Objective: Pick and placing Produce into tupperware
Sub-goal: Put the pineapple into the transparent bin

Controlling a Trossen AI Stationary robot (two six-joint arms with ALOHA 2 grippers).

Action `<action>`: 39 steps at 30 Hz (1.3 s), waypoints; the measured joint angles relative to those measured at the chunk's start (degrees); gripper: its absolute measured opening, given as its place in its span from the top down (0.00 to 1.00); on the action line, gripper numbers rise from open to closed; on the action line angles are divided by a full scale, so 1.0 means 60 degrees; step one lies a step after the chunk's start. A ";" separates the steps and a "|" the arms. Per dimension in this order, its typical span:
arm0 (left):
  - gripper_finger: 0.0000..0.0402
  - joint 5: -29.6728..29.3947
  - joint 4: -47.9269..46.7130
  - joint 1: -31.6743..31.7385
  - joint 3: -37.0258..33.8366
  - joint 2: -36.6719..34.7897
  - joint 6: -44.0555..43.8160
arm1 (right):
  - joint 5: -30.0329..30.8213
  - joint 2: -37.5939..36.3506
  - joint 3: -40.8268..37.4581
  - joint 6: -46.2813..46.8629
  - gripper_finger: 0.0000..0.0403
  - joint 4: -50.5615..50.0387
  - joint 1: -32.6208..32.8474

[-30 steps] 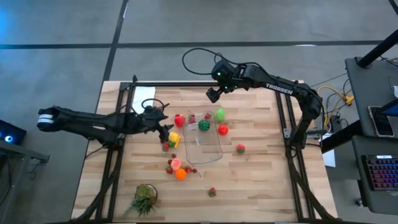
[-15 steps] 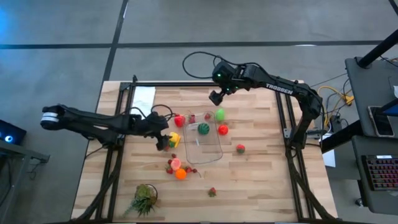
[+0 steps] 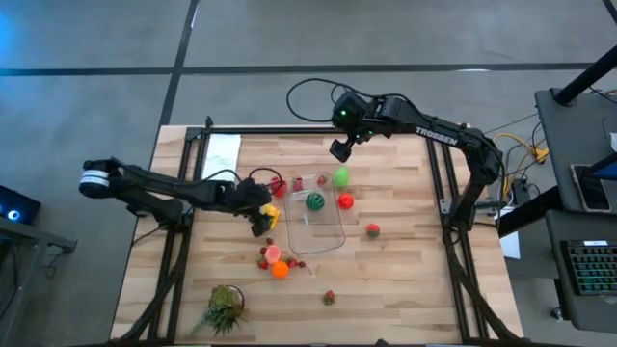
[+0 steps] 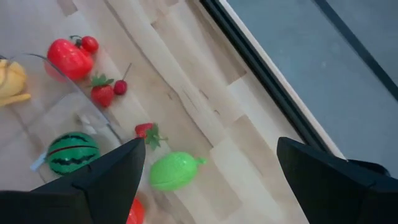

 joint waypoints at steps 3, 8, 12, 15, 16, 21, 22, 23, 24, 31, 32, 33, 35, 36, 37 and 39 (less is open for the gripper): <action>0.38 0.0202 -0.0058 0.0000 0.0001 0.0454 -0.0575 | 0.0011 -0.0013 -0.0001 -0.0031 0.11 -0.0024 -0.0088; 0.38 0.0361 0.0007 0.0000 0.0012 0.0847 -0.1258 | 0.0007 -0.0029 -0.0001 -0.0024 0.11 0.0111 -0.0259; 0.38 0.0479 -0.0006 0.0000 0.0012 0.0894 -0.1446 | 0.0011 -0.0029 -0.0001 -0.0018 0.11 0.0206 -0.0291; 0.38 0.0646 -0.0299 0.0000 0.0012 0.0763 -0.1450 | 0.0006 -0.0029 -0.0001 -0.0026 0.11 0.0256 -0.0314; 0.38 0.0666 -0.0449 0.0000 0.0012 0.0701 -0.1452 | 0.0006 -0.0029 -0.0001 -0.0026 0.11 0.0319 -0.0317; 0.38 0.0492 -0.1211 -0.0003 0.0052 0.0302 -0.1456 | 0.0009 -0.0029 -0.0016 0.0007 0.11 0.0653 -0.0328; 0.38 0.0380 -0.1407 -0.0007 0.0088 0.0224 -0.1455 | 0.0009 -0.0029 -0.0016 0.0011 0.11 0.0719 -0.0327; 0.38 0.0239 -0.1546 -0.0006 0.0126 0.0156 -0.1458 | 0.0006 -0.0029 -0.0016 0.0011 0.11 0.0764 -0.0324; 0.38 0.0168 -0.1512 0.0003 0.0163 0.0091 -0.1455 | 0.0009 -0.0029 -0.0016 0.0011 0.11 0.0784 -0.0324; 0.38 0.0156 -0.1515 0.0004 0.0282 -0.0051 -0.1473 | 0.0009 -0.0018 -0.0019 0.0159 0.11 0.0900 -0.0386; 0.38 0.0162 -0.1501 0.0004 0.0294 -0.0053 -0.1487 | 0.0009 -0.0018 -0.0020 0.0206 0.11 0.0906 -0.0408; 0.38 0.0168 -0.1530 0.0007 0.0303 -0.0055 -0.1512 | 0.0009 -0.0018 -0.0023 0.0242 0.11 0.0909 -0.0412; 0.38 0.0161 -0.1833 0.0018 0.0303 -0.0100 -0.1942 | 0.0009 -0.0018 -0.0023 0.0290 0.11 0.0912 -0.0447; 0.38 0.0165 -0.1986 0.0029 0.0303 -0.0111 -0.2106 | 0.0010 -0.0016 -0.0023 0.0295 0.11 0.0912 -0.0448; 0.38 0.0161 -0.2192 0.0049 0.0303 -0.0130 -0.2159 | 0.0009 -0.0015 -0.0027 0.0291 0.11 0.0912 -0.0448; 0.38 0.0136 -0.2579 0.0054 0.0303 -0.0186 -0.1714 | 0.0009 -0.0015 -0.0030 0.0293 0.11 0.0912 -0.0452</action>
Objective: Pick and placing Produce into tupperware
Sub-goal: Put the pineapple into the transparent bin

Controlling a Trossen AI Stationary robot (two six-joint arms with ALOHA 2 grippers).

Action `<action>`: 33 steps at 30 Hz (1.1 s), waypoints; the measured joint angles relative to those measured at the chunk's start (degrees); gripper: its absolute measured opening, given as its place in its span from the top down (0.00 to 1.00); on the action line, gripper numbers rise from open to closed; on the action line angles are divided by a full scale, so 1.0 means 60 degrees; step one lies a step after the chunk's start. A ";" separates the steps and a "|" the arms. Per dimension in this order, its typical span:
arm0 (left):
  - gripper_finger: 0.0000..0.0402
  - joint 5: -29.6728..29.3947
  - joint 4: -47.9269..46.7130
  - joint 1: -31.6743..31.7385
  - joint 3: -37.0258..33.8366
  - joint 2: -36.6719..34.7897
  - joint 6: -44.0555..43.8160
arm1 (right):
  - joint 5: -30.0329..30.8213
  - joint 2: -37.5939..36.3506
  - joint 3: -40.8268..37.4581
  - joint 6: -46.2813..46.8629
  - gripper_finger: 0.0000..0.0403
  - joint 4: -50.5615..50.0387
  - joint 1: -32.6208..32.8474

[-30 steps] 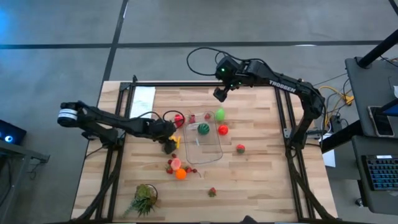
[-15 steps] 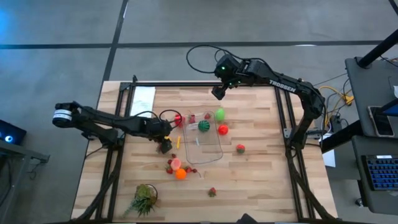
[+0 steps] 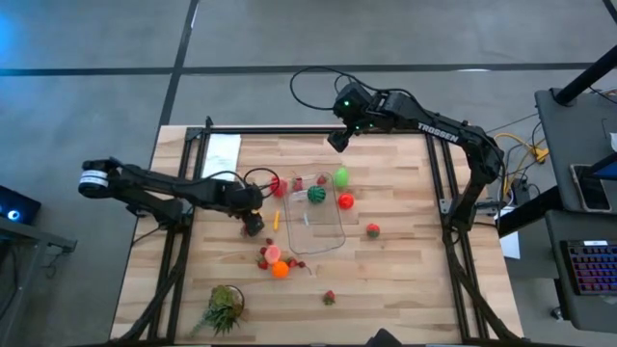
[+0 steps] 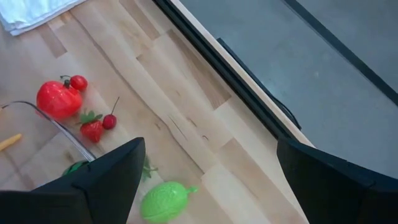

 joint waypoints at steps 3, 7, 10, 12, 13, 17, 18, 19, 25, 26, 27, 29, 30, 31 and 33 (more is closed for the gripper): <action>0.38 -0.0106 -0.0059 -0.0006 0.0000 -0.0085 0.2425 | 0.0000 0.0000 -0.0004 -0.0001 0.11 0.0000 0.0004; 0.38 -0.0190 -0.0051 -0.0009 0.0001 -0.0227 0.4801 | 0.0000 0.0000 -0.0004 0.0015 0.11 -0.0005 0.0004; 0.38 -0.0489 -0.0049 -0.0006 0.0164 -0.0355 0.4948 | 0.0000 0.0000 -0.0004 0.0227 0.11 -0.0025 0.0004; 0.38 -0.0875 -0.0053 -0.0006 0.0353 -0.0453 0.5074 | 0.0000 0.0001 -0.0004 0.0315 0.11 -0.0029 0.0004; 0.38 -0.1054 -0.0021 -0.0006 0.0446 -0.0497 0.5134 | 0.0000 0.0004 -0.0004 0.0362 0.11 -0.0029 0.0004; 0.38 -0.1710 -0.0054 -0.0003 0.0723 -0.0728 0.5709 | 0.0000 0.0004 -0.0007 0.0360 0.11 -0.0036 0.0004; 0.38 -0.1904 -0.0080 -0.0003 0.0790 -0.0793 0.5824 | 0.0000 0.0004 -0.0011 0.0360 0.11 -0.0037 0.0004; 0.38 -0.2168 -0.0152 -0.0003 0.0881 -0.0842 0.5942 | 0.0000 0.0004 -0.0011 0.0363 0.11 -0.0056 0.0004; 0.38 -0.3290 -0.0001 0.0001 0.1461 -0.1092 0.6080 | 0.0000 0.0004 -0.0040 0.0363 0.11 -0.0112 0.0004; 0.38 -0.3429 -0.0023 -0.0003 0.1516 -0.1117 0.6136 | 0.0000 0.0004 -0.0041 0.0363 0.11 -0.0112 0.0004; 0.38 -0.3622 -0.0044 -0.0003 0.1553 -0.1123 0.6249 | 0.0000 0.0007 -0.0048 0.0363 0.11 -0.0109 0.0004; 0.38 -0.3956 0.0053 0.0009 0.1539 -0.1119 0.6324 | 0.0000 0.0005 -0.0055 0.0360 0.11 -0.0111 0.0004; 0.38 -0.4144 0.0190 0.0019 0.1508 -0.1098 0.6325 | 0.0000 0.0005 -0.0056 0.0360 0.11 -0.0113 0.0004; 0.38 -0.4224 0.0334 0.0055 0.1504 -0.1021 0.6267 | 0.0003 0.0007 -0.0058 0.0363 0.11 -0.0123 0.0004; 0.38 -0.4278 0.0594 0.0121 0.1560 -0.0846 0.5930 | 0.0003 0.0007 -0.0058 0.0361 0.11 -0.0152 0.0004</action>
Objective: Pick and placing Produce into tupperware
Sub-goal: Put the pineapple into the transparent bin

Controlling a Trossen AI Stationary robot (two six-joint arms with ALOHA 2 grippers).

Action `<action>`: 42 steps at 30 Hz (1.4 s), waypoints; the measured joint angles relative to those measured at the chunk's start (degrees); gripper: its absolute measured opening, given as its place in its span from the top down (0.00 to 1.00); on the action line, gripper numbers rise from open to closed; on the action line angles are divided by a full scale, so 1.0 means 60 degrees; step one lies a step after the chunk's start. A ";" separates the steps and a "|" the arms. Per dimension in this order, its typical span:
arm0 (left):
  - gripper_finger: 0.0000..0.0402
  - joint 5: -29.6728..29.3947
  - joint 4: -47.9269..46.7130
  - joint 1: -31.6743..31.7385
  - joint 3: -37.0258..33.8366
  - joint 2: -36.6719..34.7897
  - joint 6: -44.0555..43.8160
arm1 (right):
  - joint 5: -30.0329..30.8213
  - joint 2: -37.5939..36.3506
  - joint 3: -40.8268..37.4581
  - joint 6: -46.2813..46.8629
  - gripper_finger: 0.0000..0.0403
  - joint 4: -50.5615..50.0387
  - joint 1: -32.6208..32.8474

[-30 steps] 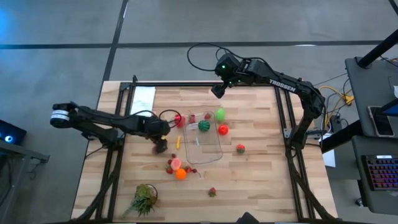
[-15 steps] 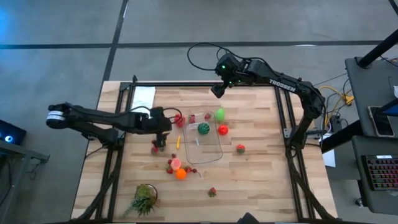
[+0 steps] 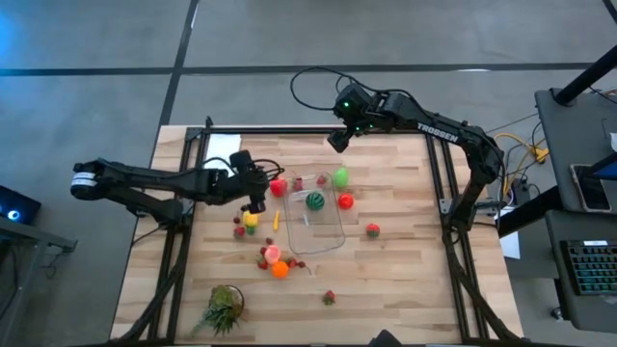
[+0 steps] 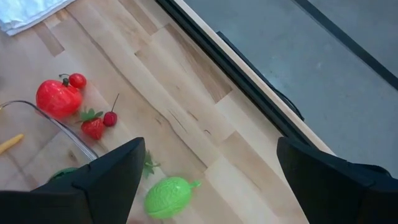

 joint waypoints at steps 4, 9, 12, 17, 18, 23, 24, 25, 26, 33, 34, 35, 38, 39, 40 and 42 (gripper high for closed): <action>0.37 -0.0164 0.0201 0.0065 0.0379 0.0536 -0.0394 | -0.0002 0.0000 0.0000 0.0003 0.11 -0.0038 0.0000; 0.27 -0.0330 0.0028 0.0124 0.0557 0.0826 -0.0318 | 0.0001 0.0002 0.0000 0.0001 0.11 -0.0076 0.0000; 0.21 -0.0385 -0.0151 0.0272 0.0567 0.0805 -0.0521 | 0.0002 0.0000 0.0000 -0.0002 0.11 -0.0099 0.0000; 0.17 0.0498 -0.2178 0.0538 0.0693 0.0808 -0.3623 | 0.0005 0.0004 -0.0004 -0.0009 0.11 -0.0097 0.0000; 0.17 0.0865 -0.2672 0.0576 0.0708 0.0810 -0.4582 | 0.0008 0.0004 -0.0004 -0.0012 0.11 -0.0098 0.0000; 0.21 0.2726 -0.4308 0.0583 0.0667 0.0808 -0.8814 | 0.0008 0.0004 -0.0018 -0.0107 0.11 -0.0089 0.0000; 0.22 0.3107 -0.4409 0.0583 0.0661 0.0809 -0.9437 | 0.0008 0.0004 -0.0018 -0.0147 0.11 -0.0082 0.0000; 0.23 0.3446 -0.4421 0.0578 0.0662 0.0830 -0.9998 | 0.0008 0.0004 -0.0018 -0.0166 0.11 -0.0081 0.0000; 0.23 0.3781 -0.4413 0.0569 0.0658 0.0871 -1.0550 | 0.0008 0.0004 -0.0018 -0.0181 0.11 -0.0079 0.0000; 0.28 0.4642 -0.4431 0.0487 0.0647 0.1342 -1.1917 | 0.0012 0.0004 -0.0018 -0.0183 0.11 -0.0046 0.0000; 0.28 0.4654 -0.4431 0.0474 0.0645 0.1425 -1.1920 | 0.0012 0.0004 -0.0018 -0.0183 0.11 -0.0046 0.0000; 0.28 0.4703 -0.4431 0.0452 0.0641 0.1504 -1.1921 | 0.0011 0.0004 -0.0018 -0.0183 0.11 -0.0047 0.0000; 0.28 0.5075 -0.4451 0.0430 0.0633 0.1763 -1.1921 | 0.0012 0.0004 -0.0018 -0.0183 0.11 -0.0048 0.0000; 0.28 0.5227 -0.4445 0.0430 0.0633 0.1876 -1.1924 | 0.0012 0.0004 -0.0018 -0.0183 0.11 -0.0048 0.0000; 0.28 0.5343 -0.4445 0.0430 0.0633 0.1996 -1.1921 | 0.0012 0.0004 -0.0018 -0.0183 0.11 -0.0048 0.0000; 0.28 0.5478 -0.4413 0.0426 0.0633 0.2245 -1.1921 | 0.0012 0.0004 -0.0020 -0.0182 0.11 -0.0045 0.0000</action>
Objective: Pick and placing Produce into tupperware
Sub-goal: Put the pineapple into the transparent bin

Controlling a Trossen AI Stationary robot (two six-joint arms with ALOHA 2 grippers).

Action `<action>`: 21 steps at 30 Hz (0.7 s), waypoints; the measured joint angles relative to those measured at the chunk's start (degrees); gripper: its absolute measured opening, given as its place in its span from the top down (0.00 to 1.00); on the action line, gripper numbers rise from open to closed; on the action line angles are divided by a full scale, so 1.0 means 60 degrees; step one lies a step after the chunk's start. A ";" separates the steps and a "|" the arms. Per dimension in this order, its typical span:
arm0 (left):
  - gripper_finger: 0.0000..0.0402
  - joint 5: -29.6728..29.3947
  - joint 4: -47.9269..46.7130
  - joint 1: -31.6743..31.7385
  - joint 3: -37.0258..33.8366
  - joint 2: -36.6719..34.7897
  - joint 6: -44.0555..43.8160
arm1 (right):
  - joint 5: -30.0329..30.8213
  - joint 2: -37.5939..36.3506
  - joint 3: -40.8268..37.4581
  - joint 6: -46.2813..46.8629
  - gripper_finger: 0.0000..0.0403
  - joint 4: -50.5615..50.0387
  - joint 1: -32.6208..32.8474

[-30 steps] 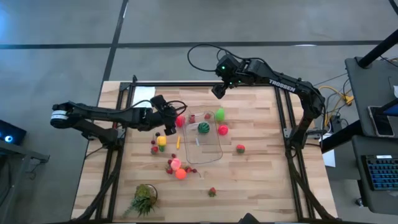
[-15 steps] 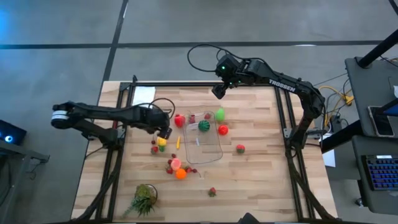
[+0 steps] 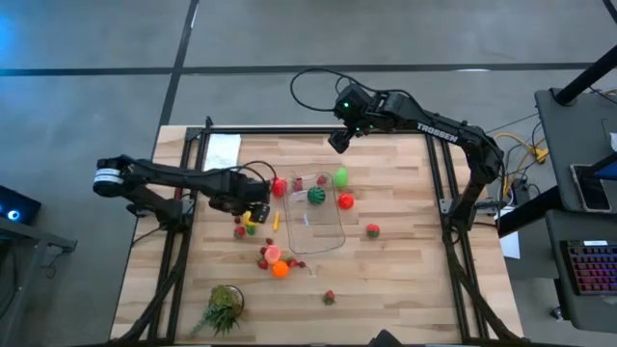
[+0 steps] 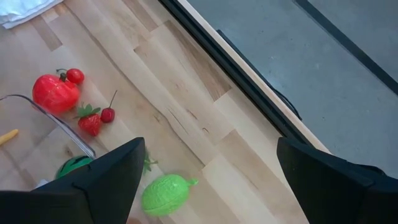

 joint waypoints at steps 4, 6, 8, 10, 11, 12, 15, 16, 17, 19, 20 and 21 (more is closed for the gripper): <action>0.28 0.0163 0.0109 0.0000 -0.0001 0.0499 -0.0004 | 0.0007 0.0000 -0.0095 -0.0001 0.11 0.0023 0.0000; 0.28 0.0169 0.0213 0.0004 -0.0004 0.0679 -0.0012 | 0.0007 0.0000 -0.0173 -0.0001 0.11 0.0030 0.0003; 0.28 0.0191 0.0462 0.0004 -0.0004 0.0785 -0.0039 | 0.0004 0.0000 -0.0261 -0.0001 0.11 0.0041 0.0004; 0.28 0.0194 0.0662 0.0004 -0.0004 0.0847 -0.0212 | 0.0004 0.0000 -0.0365 0.0003 0.11 0.0045 0.0000; 0.28 0.0194 0.0741 0.0004 -0.0004 0.0880 -0.0248 | 0.0004 0.0000 -0.0405 0.0003 0.11 0.0036 0.0000; 0.28 0.0194 0.0808 0.0004 -0.0004 0.0902 -0.0248 | 0.0004 0.0000 -0.0441 0.0003 0.11 0.0037 0.0002; 0.28 0.0196 0.0817 0.0004 -0.0004 0.0976 -0.0251 | 0.0001 0.0000 -0.0506 0.0043 0.11 0.0005 0.0004; 0.28 0.0203 0.0817 0.0004 -0.0004 0.1014 -0.0251 | 0.0003 0.0000 -0.0516 0.0043 0.11 0.0011 0.0000; 0.28 0.0207 0.0820 0.0004 -0.0004 0.1050 -0.0251 | 0.0000 0.0000 -0.0519 0.0043 0.11 0.0005 0.0000; 0.28 0.0256 0.0820 0.0004 -0.0004 0.1109 -0.0251 | 0.0000 0.0000 -0.0519 0.0047 0.11 0.0012 0.0001; 0.28 0.0270 0.0823 0.0004 -0.0004 0.1150 -0.0251 | 0.0000 0.0000 -0.0519 0.0047 0.11 0.0009 0.0003; 0.28 0.0271 0.0827 0.0004 -0.0004 0.1202 -0.0251 | 0.0002 0.0000 -0.0519 0.0040 0.11 0.0010 0.0001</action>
